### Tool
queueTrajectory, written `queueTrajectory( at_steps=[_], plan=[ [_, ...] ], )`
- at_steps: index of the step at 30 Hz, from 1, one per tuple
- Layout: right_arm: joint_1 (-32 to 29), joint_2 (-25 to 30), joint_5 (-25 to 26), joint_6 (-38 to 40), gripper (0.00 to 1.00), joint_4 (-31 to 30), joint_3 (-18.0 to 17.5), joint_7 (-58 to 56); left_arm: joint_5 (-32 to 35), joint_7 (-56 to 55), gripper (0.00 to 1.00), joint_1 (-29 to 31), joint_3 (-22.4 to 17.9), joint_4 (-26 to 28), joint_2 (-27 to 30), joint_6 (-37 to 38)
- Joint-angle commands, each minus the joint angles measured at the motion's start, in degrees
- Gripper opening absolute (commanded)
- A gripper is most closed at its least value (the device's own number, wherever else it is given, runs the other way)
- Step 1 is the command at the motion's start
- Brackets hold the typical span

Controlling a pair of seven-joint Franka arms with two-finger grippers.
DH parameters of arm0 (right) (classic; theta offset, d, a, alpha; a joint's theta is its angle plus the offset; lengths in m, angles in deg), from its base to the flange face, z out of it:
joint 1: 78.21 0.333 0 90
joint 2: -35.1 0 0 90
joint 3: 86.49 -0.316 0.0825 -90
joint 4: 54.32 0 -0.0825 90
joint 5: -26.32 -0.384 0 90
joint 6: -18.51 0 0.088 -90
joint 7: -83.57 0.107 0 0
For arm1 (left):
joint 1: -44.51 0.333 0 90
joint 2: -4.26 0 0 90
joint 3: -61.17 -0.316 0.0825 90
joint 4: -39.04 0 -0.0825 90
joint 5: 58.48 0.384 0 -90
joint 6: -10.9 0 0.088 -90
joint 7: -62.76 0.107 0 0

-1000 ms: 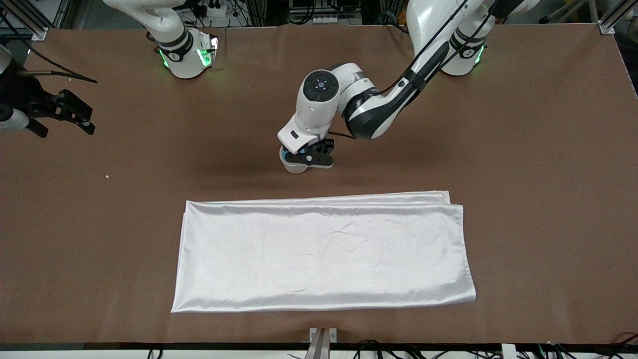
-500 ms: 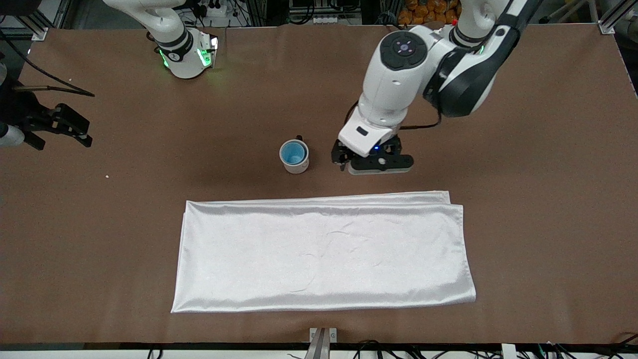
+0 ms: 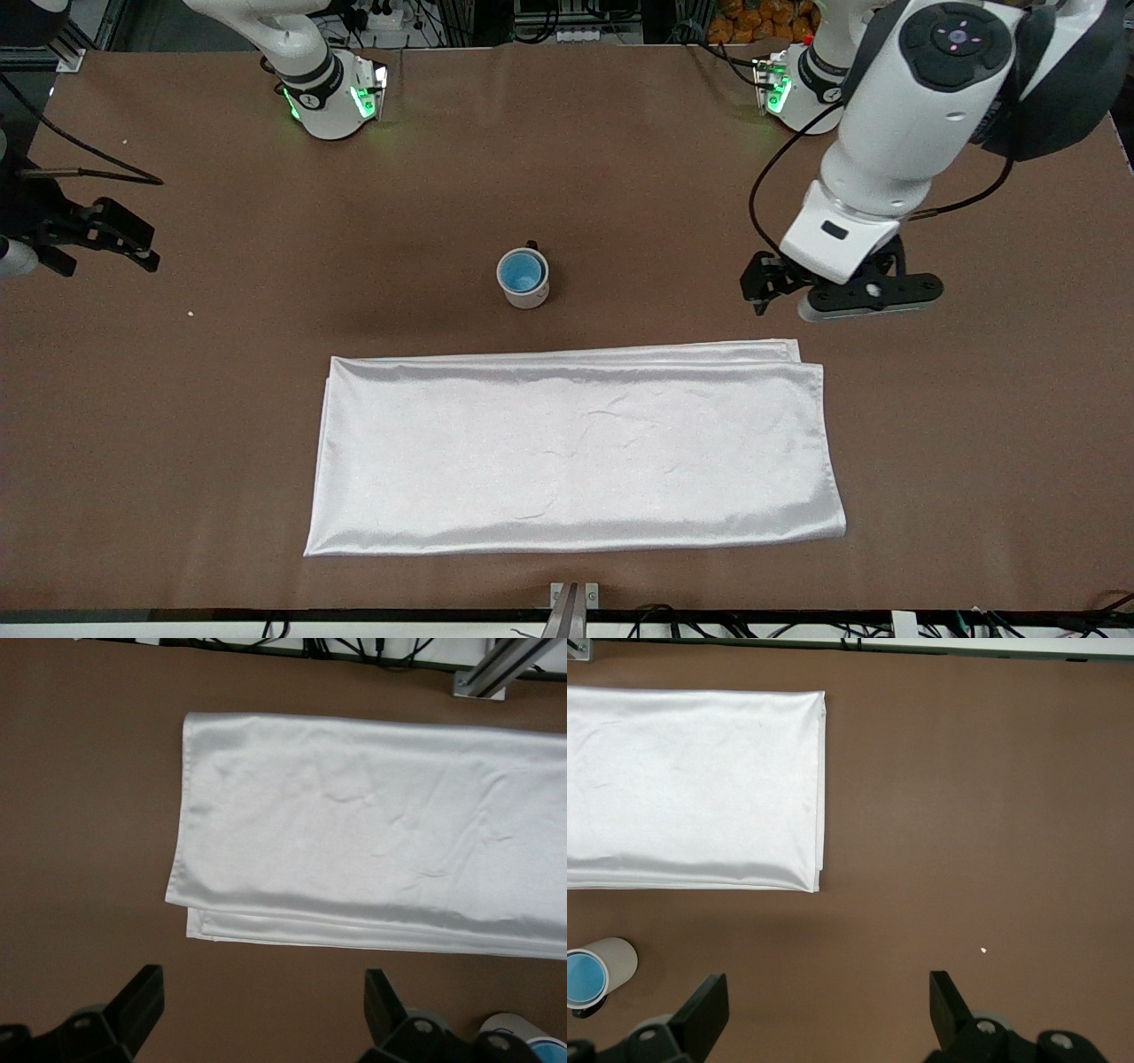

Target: Place blue cup into white mug on table

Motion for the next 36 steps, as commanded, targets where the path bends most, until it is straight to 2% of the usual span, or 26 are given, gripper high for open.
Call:
queueTrajectory(
  at_steps=[1,21,29,36],
  plan=[
    [-1.1,-0.8,-0.2,1.3,1.00,1.8,-0.5,-0.9,-1.2,2.0,1.00,4.1,0.7,1.6,2.7,2.5],
    [-0.8,-0.5,-0.1,1.3,1.00,1.7,-0.6,-1.0,-2.5,11.5,1.00,11.1,0.3,-0.2,3.7,6.5],
    [-1.2,-0.6,0.0,1.3,1.00,1.6,-0.6,-0.6,-4.7,17.4,1.00,7.5,-8.2,0.0,5.0,6.5],
    [-2.0,-0.6,0.0,1.3,1.00,1.5,-0.6,-0.3,-7.9,23.4,1.00,7.4,-12.5,0.4,5.9,6.7]
  ],
)
